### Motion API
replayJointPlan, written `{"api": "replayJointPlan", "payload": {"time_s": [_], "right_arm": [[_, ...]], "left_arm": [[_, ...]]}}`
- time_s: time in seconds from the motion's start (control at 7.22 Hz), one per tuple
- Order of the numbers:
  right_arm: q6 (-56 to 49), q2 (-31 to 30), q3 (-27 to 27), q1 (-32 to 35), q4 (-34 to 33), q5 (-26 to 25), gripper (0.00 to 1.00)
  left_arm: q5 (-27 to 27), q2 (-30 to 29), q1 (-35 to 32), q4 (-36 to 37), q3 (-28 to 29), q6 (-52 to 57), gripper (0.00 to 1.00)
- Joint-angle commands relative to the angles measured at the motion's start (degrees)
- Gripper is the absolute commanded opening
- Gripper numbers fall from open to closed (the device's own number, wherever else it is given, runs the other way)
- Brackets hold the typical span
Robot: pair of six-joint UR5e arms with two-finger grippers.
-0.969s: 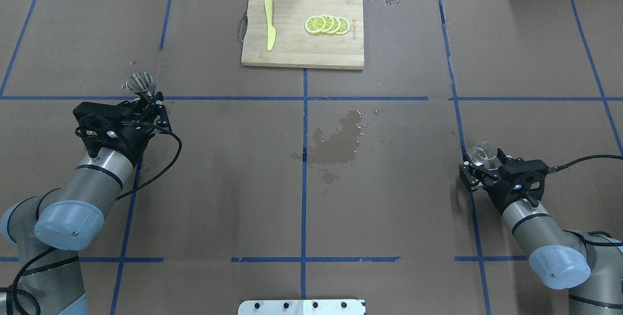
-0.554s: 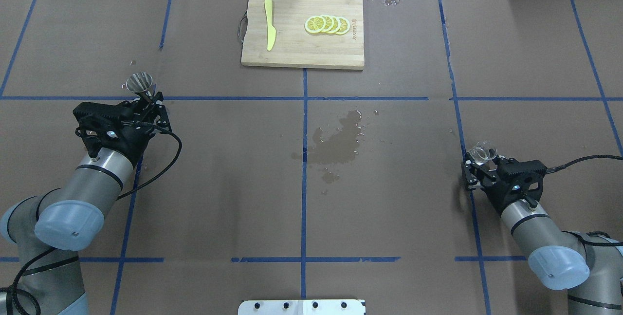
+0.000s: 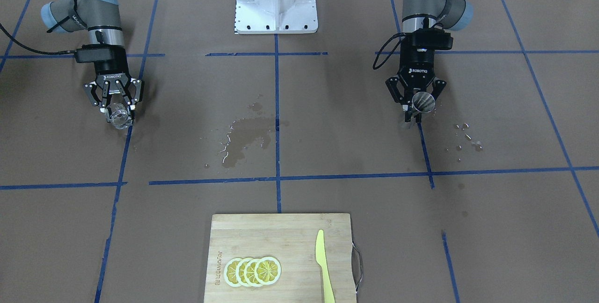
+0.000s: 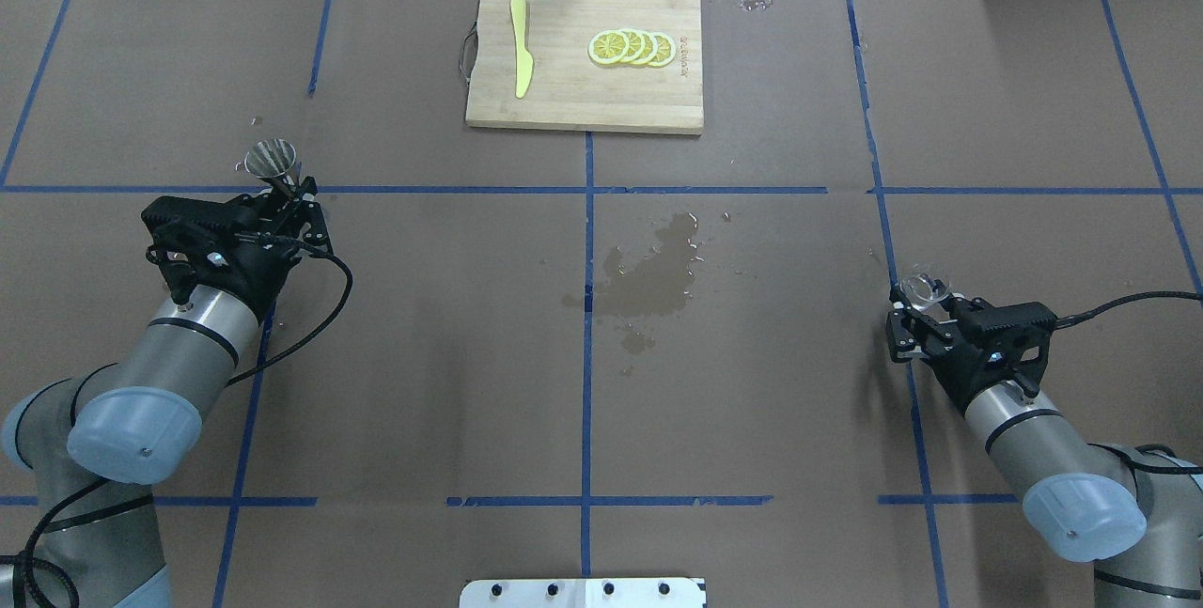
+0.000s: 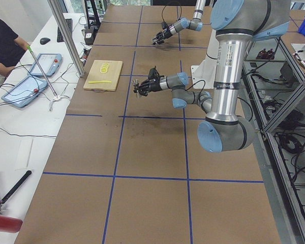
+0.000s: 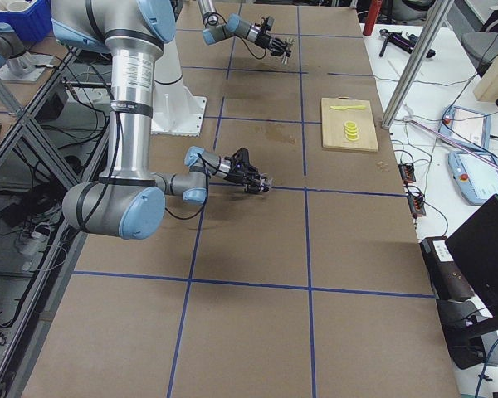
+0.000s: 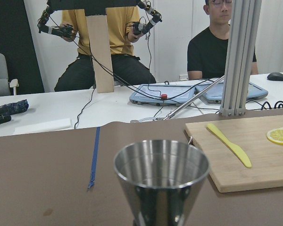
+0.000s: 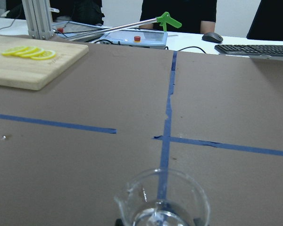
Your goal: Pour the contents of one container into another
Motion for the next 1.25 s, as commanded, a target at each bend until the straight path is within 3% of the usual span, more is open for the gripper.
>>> {"api": "replayJointPlan", "payload": {"time_s": [0.0,0.28,0.42,0.55,0.69,0.83,0.97,1.11], "right_arm": [[-2.8,-0.5,4.7,0.8,-0.5,1.8,0.0],[-5.1,-0.2,5.0,2.9,-0.3,5.6,0.0],[-9.4,0.4,5.0,3.0,-0.5,5.6,0.0],[-16.8,0.8,5.7,4.9,-0.1,6.6,0.0],[-21.4,0.8,7.6,8.0,-0.2,10.7,0.0],[-25.0,0.9,7.8,12.7,0.0,18.9,0.0],[-27.4,3.7,8.8,14.1,-0.1,20.9,0.0],[-28.2,4.2,10.3,14.1,-0.9,21.3,0.0]], "left_arm": [[-0.2,-2.3,0.5,0.2,0.6,0.1,0.0],[-0.6,-15.7,2.9,0.7,5.2,8.1,0.0],[-2.4,-19.3,5.1,0.2,5.6,13.6,0.0],[-12.2,-20.6,4.6,-0.1,5.2,14.5,0.0],[-18.8,-21.1,2.9,-0.4,5.0,17.0,0.0],[-25.7,-22.8,0.5,-4.2,5.7,21.5,0.0],[-34.6,-23.0,-2.1,-4.7,6.4,22.6,0.0],[-39.8,-23.7,-3.4,-6.2,8.4,27.1,0.0]]}}
